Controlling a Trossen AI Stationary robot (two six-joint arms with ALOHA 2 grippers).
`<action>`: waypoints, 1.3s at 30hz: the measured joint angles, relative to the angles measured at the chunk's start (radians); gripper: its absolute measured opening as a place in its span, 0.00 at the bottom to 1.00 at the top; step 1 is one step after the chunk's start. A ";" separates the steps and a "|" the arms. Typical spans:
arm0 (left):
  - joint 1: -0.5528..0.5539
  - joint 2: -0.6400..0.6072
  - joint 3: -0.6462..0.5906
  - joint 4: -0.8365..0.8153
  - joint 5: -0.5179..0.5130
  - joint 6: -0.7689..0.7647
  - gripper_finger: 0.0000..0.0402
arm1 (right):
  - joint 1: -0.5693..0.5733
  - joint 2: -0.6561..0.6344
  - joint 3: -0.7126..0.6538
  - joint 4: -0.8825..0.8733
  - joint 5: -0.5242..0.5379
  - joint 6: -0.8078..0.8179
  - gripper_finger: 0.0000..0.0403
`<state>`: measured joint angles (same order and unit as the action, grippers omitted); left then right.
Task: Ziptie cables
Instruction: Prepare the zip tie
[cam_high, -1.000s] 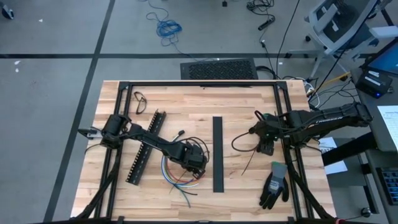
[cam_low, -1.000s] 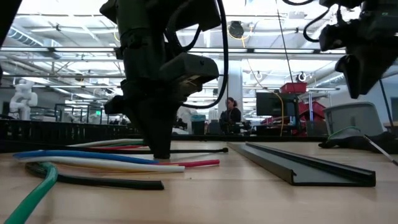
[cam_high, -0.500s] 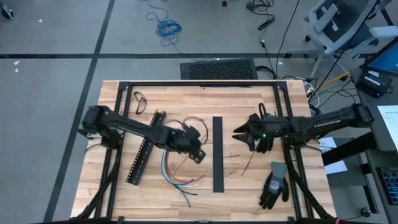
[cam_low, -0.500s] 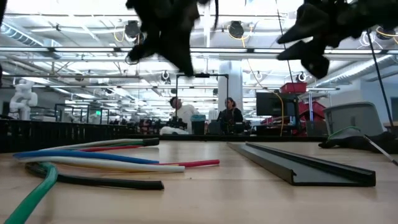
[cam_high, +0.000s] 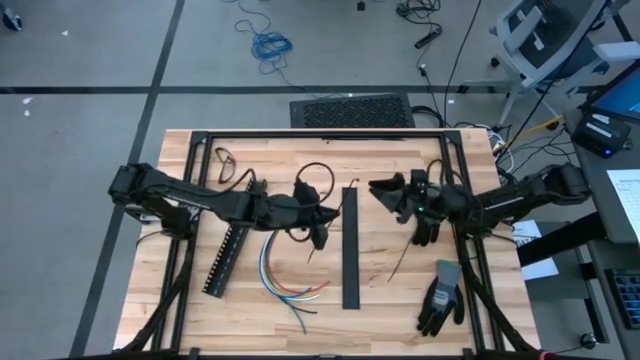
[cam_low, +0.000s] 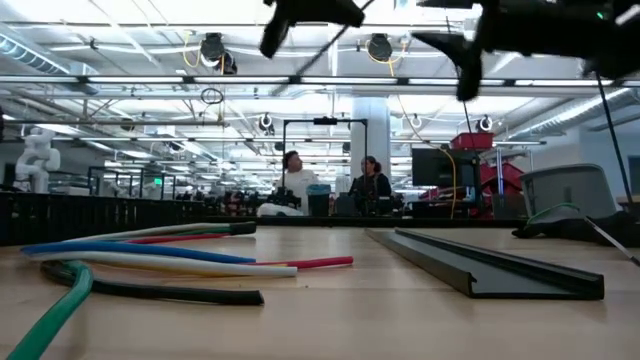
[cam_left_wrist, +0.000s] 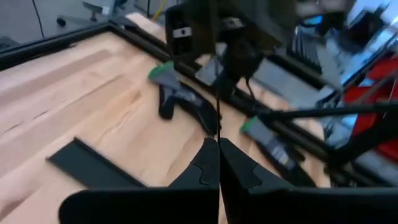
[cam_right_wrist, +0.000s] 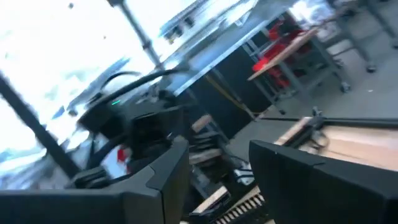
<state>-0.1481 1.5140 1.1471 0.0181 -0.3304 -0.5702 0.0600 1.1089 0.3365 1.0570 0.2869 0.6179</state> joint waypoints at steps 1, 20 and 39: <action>0.006 0.000 -0.012 0.015 0.002 -0.006 0.00 | -0.002 0.016 0.032 -0.026 -0.020 -0.019 0.40; 0.022 -0.008 -0.060 0.158 0.067 -0.022 0.00 | -0.041 0.103 0.173 -0.119 -0.107 -0.057 0.40; 0.024 -0.008 -0.059 0.073 -0.111 0.003 0.00 | -0.041 0.076 0.173 -0.318 -0.107 -0.003 0.40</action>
<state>-0.1242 1.5063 1.0882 0.0910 -0.4411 -0.5670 0.0185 1.1853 0.5098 0.7393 0.1798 0.6146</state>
